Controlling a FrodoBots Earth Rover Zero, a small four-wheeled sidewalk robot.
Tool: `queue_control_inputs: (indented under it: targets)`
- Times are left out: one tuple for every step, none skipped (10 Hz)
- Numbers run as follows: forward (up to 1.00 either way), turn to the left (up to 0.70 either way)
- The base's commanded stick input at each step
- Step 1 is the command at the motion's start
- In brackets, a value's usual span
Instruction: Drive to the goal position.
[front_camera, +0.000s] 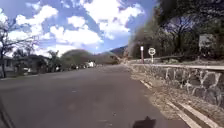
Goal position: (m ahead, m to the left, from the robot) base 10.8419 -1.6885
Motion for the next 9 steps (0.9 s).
queue_control_inputs:
  targets:
    - [0.5,0.0]
    - [0.5,0.0]
    - [0.5,0.0]
    - [0.5,0.0]
    - [0.5,0.0]
    - [0.5,0.0]
    - [0.5,0.0]
    - [0.5,0.0]
    - [0.5,0.0]
